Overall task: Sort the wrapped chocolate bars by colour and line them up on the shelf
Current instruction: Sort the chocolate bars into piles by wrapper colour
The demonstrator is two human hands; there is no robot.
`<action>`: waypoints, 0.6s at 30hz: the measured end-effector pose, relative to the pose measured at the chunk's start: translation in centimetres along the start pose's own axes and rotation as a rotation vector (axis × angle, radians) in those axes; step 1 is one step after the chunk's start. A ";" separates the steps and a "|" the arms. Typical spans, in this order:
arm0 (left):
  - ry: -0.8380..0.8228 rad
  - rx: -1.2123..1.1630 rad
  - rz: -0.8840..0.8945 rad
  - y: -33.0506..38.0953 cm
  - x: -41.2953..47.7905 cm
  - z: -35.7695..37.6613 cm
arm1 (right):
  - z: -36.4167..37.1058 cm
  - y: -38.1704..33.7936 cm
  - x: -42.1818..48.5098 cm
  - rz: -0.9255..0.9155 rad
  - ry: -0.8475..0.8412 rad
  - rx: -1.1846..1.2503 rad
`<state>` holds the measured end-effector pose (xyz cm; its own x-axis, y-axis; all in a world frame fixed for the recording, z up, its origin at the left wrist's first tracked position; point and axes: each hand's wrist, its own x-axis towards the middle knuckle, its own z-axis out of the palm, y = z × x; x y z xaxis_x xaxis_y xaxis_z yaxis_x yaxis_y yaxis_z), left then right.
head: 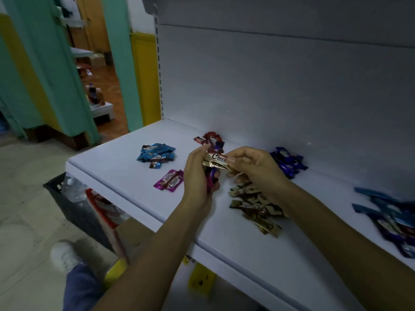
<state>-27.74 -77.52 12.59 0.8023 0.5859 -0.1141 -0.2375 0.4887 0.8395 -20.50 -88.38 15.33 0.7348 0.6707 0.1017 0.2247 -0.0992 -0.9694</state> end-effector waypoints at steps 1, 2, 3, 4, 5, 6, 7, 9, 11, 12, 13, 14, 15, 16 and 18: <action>-0.019 0.001 -0.011 -0.3 -0.1 0.5 | -0.7 0.2 -0.5 0.006 0.027 -0.010; -0.041 0.005 -0.012 -0.6 -0.4 1.0 | -1.2 0.5 -1.0 0.011 0.053 -0.014; -0.060 0.019 -0.006 -0.8 -0.6 1.4 | -1.7 0.7 -1.4 0.014 0.081 -0.017; -0.079 0.036 0.003 -1.1 -0.9 1.7 | -2.1 0.8 -1.7 0.014 0.107 -0.015; -0.101 0.055 0.018 -1.3 -1.2 2.0 | -2.3 1.0 -2.0 0.012 0.131 -0.007; -0.124 0.067 0.030 -1.7 -1.5 2.1 | -2.5 1.1 -2.3 0.010 0.148 0.001; -0.138 0.073 0.038 -2.0 -1.7 2.1 | -2.6 1.1 -2.4 0.005 0.162 0.000; -0.134 0.068 0.039 -2.5 -2.0 2.0 | -2.9 1.4 -2.7 -0.010 0.192 -0.036; -0.121 0.051 0.045 -2.8 -2.1 1.6 | -3.9 2.1 -3.0 -0.024 0.272 -0.083; -0.118 0.050 0.059 -2.9 -2.1 1.5 | -4.7 2.6 -3.1 -0.029 0.317 -0.118; -0.119 0.058 0.077 -3.1 -2.0 1.3 | -5.4 3.1 -3.3 -0.030 0.347 -0.174; -0.126 0.071 0.090 -3.2 -2.1 1.2 | -6.1 3.6 -3.6 -0.024 0.348 -0.241; -0.135 0.087 0.098 -3.3 -2.1 1.2 | -6.6 4.2 -3.8 -0.016 0.326 -0.319; -0.148 0.104 0.106 -3.4 -2.3 1.2 | -6.9 4.7 -4.0 -0.008 0.298 -0.389; -0.163 0.134 0.123 -3.6 -2.4 1.3 | -6.8 5.5 -4.4 -0.006 0.260 -0.504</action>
<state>-28.12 -81.52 10.52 0.8520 0.5186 0.0716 -0.2732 0.3238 0.9058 -18.11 -96.85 11.11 0.8515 0.4757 0.2208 0.4607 -0.4774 -0.7482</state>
